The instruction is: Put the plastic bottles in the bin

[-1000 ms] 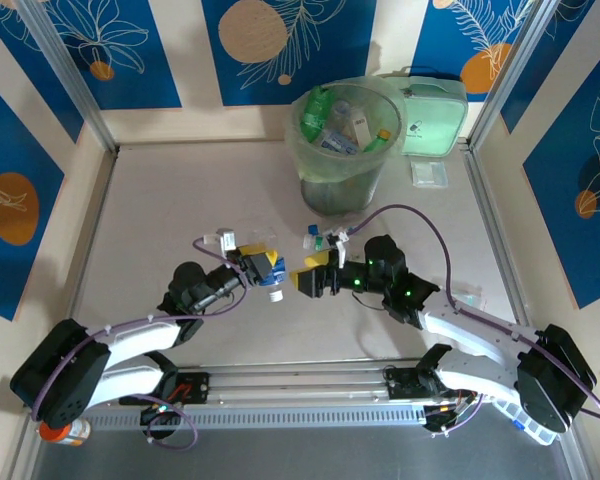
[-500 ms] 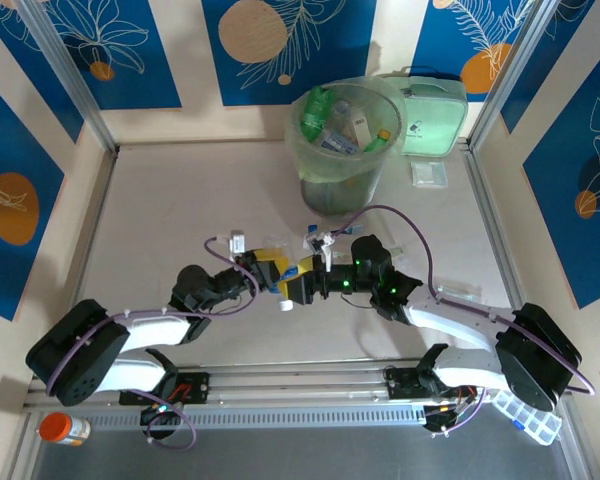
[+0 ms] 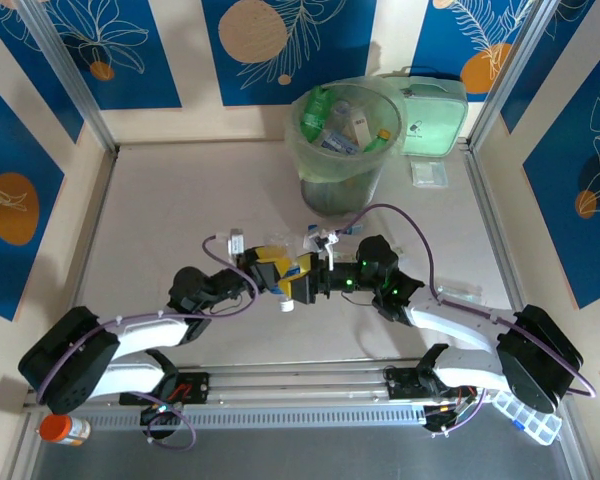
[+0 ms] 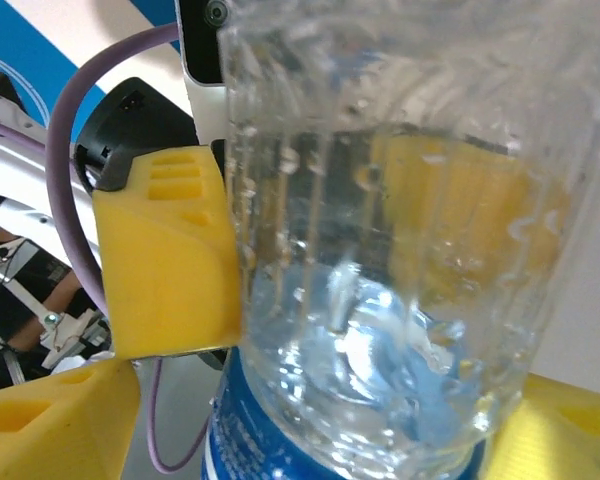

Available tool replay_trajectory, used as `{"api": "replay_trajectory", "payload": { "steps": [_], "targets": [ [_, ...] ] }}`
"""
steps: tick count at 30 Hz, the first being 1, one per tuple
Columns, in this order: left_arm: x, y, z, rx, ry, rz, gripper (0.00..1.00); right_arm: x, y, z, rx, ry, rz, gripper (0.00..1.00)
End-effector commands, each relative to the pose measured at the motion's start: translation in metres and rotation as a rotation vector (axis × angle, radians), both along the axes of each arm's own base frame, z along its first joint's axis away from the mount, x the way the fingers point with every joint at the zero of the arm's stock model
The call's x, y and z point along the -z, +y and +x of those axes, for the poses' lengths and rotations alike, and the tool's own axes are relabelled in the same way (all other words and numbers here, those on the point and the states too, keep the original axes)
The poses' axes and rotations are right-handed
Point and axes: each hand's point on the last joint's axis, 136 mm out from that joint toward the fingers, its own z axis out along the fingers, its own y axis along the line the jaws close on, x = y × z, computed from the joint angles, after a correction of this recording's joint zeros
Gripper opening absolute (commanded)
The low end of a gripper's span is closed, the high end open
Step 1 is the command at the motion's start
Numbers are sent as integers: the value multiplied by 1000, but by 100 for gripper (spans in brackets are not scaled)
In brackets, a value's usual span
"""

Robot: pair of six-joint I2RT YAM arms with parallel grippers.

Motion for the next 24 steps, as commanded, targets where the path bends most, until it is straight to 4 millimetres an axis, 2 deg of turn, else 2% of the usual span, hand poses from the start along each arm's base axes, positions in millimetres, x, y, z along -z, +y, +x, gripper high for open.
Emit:
{"api": "replay_trajectory", "payload": {
  "steps": [1, 4, 10, 12, 19, 24],
  "targets": [
    [-27, 5, -18, 26, -106, -53, 55, 1, -2, 0, -10, 30, 9, 87],
    [-29, 7, -19, 22, -111, -46, 55, 2, -2, 2, -3, 41, 11, 85],
    [-26, 2, -18, 43, -99, -45, 54, -2, -4, -2, -20, 33, 36, 63],
    [-23, 1, -16, 45, -92, -53, 54, -5, -3, -4, -34, 30, 47, 59],
    [-18, -9, -16, 81, -87, -38, 55, -5, -2, -5, -47, 45, 52, 60],
    [-20, -8, -18, 76, -99, -40, 58, -6, -1, -5, -52, 46, 51, 65]
  ]
}}
